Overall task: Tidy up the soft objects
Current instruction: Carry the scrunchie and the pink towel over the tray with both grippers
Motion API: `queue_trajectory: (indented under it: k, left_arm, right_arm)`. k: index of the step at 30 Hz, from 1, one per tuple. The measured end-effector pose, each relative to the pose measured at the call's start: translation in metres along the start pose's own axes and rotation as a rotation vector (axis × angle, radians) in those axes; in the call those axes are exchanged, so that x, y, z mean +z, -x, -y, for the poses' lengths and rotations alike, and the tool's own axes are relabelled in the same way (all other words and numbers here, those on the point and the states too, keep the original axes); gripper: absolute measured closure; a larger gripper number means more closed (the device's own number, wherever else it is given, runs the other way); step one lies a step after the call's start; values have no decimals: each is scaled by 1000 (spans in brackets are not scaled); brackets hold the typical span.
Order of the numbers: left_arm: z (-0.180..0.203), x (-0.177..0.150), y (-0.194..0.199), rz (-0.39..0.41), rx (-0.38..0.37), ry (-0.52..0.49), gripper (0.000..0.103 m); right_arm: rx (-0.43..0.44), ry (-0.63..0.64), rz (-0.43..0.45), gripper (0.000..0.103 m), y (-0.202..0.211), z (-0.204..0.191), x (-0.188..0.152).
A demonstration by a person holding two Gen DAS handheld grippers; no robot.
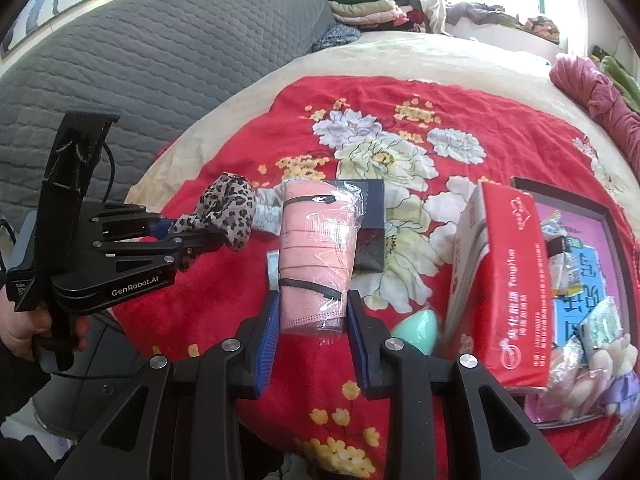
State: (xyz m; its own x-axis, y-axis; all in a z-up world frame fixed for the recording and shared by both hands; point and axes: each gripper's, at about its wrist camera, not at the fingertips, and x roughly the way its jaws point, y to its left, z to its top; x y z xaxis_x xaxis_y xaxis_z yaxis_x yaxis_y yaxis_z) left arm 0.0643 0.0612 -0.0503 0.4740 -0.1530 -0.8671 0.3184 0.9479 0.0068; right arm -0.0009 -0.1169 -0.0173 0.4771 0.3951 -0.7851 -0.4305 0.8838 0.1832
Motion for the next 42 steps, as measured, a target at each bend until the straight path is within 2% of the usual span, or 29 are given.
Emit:
queue_trajectory:
  k: [23, 42]
  left_arm:
    - [73, 39, 39, 87, -26, -109, 85]
    - [151, 80, 33, 110, -89, -232, 85]
  right_arm:
    - [-60, -59, 114, 70, 80, 28, -9]
    - [-132, -168, 164, 70, 120, 88, -28]
